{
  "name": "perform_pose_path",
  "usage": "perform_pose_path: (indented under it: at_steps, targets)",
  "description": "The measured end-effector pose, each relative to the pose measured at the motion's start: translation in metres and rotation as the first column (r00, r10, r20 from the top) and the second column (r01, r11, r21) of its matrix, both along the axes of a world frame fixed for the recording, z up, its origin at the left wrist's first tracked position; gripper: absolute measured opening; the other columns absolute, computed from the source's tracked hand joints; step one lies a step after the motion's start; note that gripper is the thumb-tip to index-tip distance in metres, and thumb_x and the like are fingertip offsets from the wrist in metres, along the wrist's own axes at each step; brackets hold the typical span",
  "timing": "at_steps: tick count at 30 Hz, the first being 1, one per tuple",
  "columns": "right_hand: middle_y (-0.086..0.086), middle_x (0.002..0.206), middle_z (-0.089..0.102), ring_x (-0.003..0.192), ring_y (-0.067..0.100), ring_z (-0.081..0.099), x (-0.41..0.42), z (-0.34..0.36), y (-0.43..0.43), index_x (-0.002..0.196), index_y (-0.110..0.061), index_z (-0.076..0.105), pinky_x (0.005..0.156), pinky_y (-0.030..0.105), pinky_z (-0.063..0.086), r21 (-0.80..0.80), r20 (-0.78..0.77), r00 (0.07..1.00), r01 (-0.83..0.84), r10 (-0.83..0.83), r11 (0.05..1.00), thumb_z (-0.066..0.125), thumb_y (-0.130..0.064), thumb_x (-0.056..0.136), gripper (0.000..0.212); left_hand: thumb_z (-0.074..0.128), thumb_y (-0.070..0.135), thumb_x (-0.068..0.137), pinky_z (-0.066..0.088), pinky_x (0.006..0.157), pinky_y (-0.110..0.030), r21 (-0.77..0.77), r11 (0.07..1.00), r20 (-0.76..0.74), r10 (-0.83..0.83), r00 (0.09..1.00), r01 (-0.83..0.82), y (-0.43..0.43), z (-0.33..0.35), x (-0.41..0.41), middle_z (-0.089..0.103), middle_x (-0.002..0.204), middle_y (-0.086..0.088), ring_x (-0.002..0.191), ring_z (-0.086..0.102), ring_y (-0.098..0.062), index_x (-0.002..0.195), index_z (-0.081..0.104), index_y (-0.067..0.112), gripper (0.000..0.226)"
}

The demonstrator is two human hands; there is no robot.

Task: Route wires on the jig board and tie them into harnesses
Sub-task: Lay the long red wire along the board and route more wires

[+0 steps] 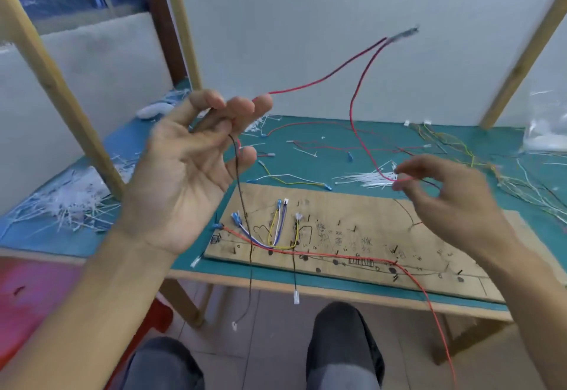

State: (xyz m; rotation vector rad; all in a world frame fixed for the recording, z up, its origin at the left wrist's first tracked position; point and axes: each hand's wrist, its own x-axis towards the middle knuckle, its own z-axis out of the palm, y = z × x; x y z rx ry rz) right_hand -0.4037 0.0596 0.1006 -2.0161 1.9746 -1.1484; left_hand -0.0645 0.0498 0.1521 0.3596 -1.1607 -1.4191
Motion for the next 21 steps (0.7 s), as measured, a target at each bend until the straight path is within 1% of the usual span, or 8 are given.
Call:
perform_pose_path:
  at_steps: [2,5,8,11,14,18,20,21]
  targets:
    - [-0.017,0.076,0.075,0.077,0.009,0.068,0.006,-0.009,0.0,0.099,-0.028,0.073,0.072,0.022,0.046,0.067,-0.029,0.998,-0.055,0.057,0.996,0.061,-0.023,0.104,0.014,0.047,-0.003,0.101,0.06,0.075,-0.026,0.005,0.999,-0.022,-0.033,0.999,0.033,0.014,-0.005,-0.009,0.076,0.11,0.002,0.138,0.06,-0.026,0.107,0.059,0.018,0.025]
    - [0.004,0.064,0.067,0.067,0.03,0.063,0.0,-0.012,0.003,0.1,-0.014,0.073,0.068,0.041,0.051,0.083,-0.095,0.995,-0.009,0.017,0.997,0.054,-0.028,0.109,0.026,0.043,-0.005,0.101,0.059,0.076,-0.026,0.009,1.0,-0.058,0.003,0.998,-0.002,0.025,-0.012,-0.009,0.075,0.108,0.005,0.138,0.06,-0.026,0.106,0.057,0.019,0.027]
    - [0.003,0.052,0.049,0.058,0.041,0.051,-0.011,0.006,0.015,0.086,-0.011,0.063,0.056,0.044,0.048,-0.114,-0.276,0.94,0.173,-0.199,0.978,0.049,-0.038,0.109,0.038,0.048,-0.003,0.098,0.059,0.073,-0.024,0.006,0.998,-0.065,0.055,0.996,-0.055,0.032,-0.019,-0.002,0.075,0.109,0.005,0.138,0.059,-0.025,0.104,0.058,0.021,0.026]
    - [0.006,0.052,0.044,0.056,0.041,0.05,-0.028,0.042,0.03,0.085,-0.012,0.056,0.053,0.04,0.04,-0.339,-0.251,0.881,0.308,-0.401,0.889,0.044,-0.044,0.107,0.041,0.051,-0.002,0.096,0.059,0.07,-0.025,0.034,0.992,-0.028,0.126,0.992,-0.126,0.036,-0.031,0.002,0.076,0.11,0.002,0.136,0.061,-0.025,0.104,0.059,0.02,0.024]
    - [0.007,0.057,0.053,0.054,0.035,0.053,-0.055,0.083,0.032,0.083,-0.01,0.057,0.058,0.047,0.052,-0.399,-0.173,0.881,0.346,-0.44,0.85,0.039,-0.044,0.103,0.043,0.051,-0.003,0.095,0.057,0.068,-0.024,0.059,0.99,-0.026,0.133,0.991,-0.131,0.035,-0.04,0.004,0.075,0.111,0.0,0.136,0.061,-0.027,0.103,0.058,0.019,0.025]
    - [0.016,0.076,0.057,0.078,0.042,0.06,-0.049,0.111,0.035,0.097,-0.034,0.063,0.081,0.058,0.054,-0.255,-0.097,0.932,0.315,-0.348,0.914,0.035,-0.058,0.097,0.037,0.051,-0.004,0.095,0.058,0.07,-0.026,0.057,0.991,-0.02,0.121,0.992,-0.12,0.033,-0.049,0.005,0.076,0.115,-0.002,0.138,0.06,-0.028,0.105,0.06,0.02,0.028]
    - [0.015,0.075,0.063,0.074,0.041,0.061,-0.03,0.097,0.039,0.102,-0.031,0.064,0.073,0.049,0.055,-0.173,-0.197,0.915,0.32,-0.351,0.931,0.036,-0.056,0.095,0.039,0.051,-0.004,0.096,0.06,0.071,-0.027,0.058,0.991,-0.006,0.119,0.993,-0.119,0.032,-0.054,0.004,0.075,0.119,-0.004,0.138,0.06,-0.029,0.108,0.06,0.02,0.028]
    - [0.012,0.074,0.066,0.068,0.038,0.063,-0.025,0.087,0.041,0.097,-0.021,0.065,0.069,0.043,0.055,-0.012,-0.306,0.9,0.321,-0.309,0.947,0.036,-0.054,0.095,0.044,0.051,-0.005,0.097,0.06,0.071,-0.028,0.061,0.991,0.004,0.118,0.993,-0.118,0.032,-0.057,0.004,0.075,0.12,-0.006,0.138,0.06,-0.03,0.109,0.06,0.019,0.029]
